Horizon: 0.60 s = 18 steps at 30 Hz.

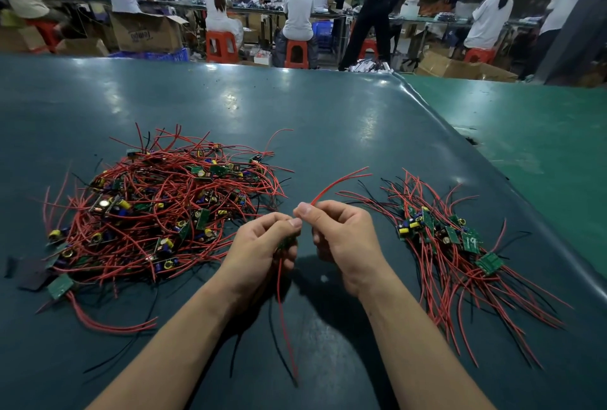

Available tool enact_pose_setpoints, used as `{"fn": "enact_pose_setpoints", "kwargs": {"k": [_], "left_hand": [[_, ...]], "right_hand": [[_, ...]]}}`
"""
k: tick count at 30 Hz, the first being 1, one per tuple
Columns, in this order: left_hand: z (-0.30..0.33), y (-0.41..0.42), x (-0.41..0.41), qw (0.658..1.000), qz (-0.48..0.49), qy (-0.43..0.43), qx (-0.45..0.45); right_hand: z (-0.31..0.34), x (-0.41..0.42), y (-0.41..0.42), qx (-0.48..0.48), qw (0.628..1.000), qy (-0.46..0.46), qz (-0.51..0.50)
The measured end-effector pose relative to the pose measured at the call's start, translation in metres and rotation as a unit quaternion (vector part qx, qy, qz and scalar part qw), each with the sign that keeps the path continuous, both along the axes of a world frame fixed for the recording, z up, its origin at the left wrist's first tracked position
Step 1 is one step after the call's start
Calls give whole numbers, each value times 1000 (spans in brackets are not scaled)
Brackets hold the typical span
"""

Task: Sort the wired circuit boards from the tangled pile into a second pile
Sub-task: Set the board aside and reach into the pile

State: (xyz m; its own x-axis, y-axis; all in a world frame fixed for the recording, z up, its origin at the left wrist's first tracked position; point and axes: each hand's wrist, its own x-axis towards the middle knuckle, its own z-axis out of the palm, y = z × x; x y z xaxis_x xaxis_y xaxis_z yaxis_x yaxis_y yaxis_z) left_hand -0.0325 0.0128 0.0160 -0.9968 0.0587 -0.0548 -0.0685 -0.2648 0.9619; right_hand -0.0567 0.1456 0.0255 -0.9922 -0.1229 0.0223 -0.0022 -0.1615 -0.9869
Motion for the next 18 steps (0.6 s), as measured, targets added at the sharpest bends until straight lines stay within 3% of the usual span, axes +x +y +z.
{"fn": "enact_pose_setpoints", "kwargs": {"k": [11,18], "left_hand": [[3,-2,3,995,-87,36,14],[2,-3,3,993,-109,47,17]], "right_hand": [[4,-14,17,-104,980,-1,-167],[1,-14,14,-98,971,7,-217]]}}
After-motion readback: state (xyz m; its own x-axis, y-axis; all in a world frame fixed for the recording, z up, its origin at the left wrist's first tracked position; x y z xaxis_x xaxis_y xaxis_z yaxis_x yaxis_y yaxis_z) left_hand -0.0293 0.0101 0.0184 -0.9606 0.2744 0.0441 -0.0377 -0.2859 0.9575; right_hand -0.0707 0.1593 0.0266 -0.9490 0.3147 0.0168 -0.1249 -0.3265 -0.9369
